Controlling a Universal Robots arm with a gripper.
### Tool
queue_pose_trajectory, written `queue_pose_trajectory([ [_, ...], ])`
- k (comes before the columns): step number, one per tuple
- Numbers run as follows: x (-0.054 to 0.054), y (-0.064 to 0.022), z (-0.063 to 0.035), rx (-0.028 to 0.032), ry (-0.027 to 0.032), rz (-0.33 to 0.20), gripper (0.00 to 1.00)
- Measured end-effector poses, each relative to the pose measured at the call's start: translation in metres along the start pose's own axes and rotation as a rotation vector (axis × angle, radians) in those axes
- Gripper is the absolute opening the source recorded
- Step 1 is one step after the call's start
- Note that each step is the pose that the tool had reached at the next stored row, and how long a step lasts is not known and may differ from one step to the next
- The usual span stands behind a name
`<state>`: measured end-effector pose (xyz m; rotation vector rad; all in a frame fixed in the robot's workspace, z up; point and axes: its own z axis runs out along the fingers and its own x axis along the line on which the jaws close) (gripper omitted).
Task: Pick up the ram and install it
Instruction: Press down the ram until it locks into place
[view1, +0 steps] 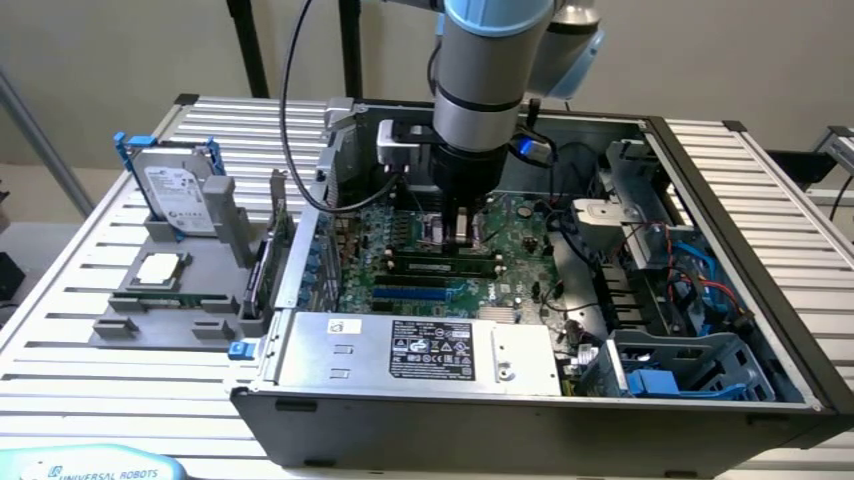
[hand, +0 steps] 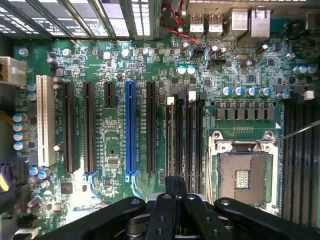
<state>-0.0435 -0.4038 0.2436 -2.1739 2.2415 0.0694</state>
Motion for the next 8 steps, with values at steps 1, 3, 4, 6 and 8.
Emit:
queue_pose_trajectory([
  [1, 0.0000, 0.0000, -0.0002, 0.0000, 0.0000, 0.000, 0.11],
  [3, 0.0000, 0.0000, -0.0002, 0.0000, -0.0001, 0.000, 0.11],
  [4, 0.0000, 0.0000, -0.0002, 0.0000, -0.0002, 0.000, 0.11],
  [6, 0.0000, 0.0000, -0.0002, 0.0000, 0.0000, 0.000, 0.11],
  [8, 0.0000, 0.0000, -0.0002, 0.0000, 0.0000, 0.000, 0.11],
])
